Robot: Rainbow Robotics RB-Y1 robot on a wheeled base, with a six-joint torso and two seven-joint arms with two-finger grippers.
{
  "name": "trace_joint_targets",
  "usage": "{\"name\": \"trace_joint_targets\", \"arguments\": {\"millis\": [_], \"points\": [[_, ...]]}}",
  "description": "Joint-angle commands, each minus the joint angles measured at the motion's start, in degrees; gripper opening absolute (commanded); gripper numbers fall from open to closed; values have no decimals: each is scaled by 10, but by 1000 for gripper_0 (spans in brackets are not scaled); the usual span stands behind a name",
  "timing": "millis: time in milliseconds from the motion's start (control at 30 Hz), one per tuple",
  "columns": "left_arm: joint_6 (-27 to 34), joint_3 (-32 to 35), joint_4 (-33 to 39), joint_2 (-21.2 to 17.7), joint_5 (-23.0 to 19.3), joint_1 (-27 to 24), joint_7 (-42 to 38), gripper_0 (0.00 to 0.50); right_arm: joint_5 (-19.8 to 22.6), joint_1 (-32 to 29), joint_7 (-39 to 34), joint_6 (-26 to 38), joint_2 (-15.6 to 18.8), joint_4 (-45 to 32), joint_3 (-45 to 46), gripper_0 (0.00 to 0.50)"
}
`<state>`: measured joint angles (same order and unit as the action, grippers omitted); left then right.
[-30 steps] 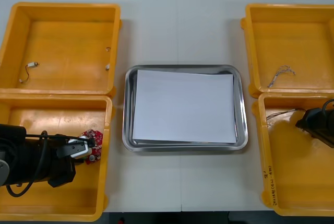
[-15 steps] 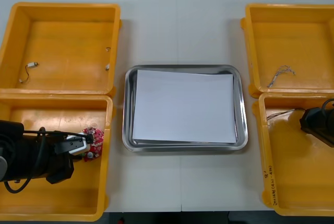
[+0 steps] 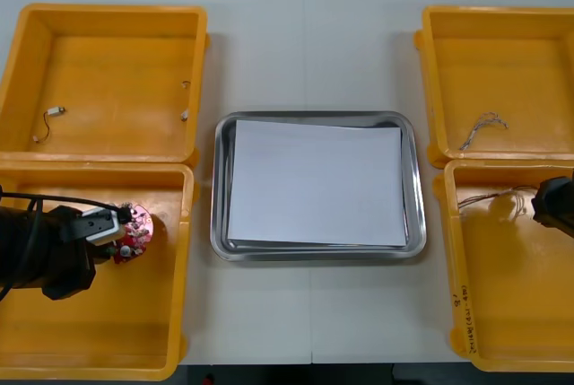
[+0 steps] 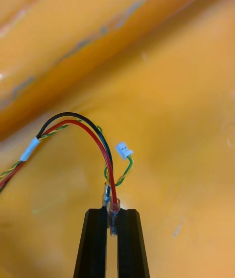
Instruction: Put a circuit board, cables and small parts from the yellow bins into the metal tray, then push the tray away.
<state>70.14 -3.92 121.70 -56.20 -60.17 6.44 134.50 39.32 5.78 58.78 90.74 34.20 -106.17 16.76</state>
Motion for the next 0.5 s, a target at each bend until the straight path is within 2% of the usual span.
{"name": "trace_joint_targets", "arguments": {"millis": [33,333,500], "points": [[46,49,37,36,-13,-25,-8,0,8,14,18,21,3,-35,28,0],[149,92,61,100,-5,-64,-40,0,27,-11,23,32,3,-60,43,0],[209,99,98,116,7,-88,-111,0,28,-51,27,29,14,-103,52,0]]}}
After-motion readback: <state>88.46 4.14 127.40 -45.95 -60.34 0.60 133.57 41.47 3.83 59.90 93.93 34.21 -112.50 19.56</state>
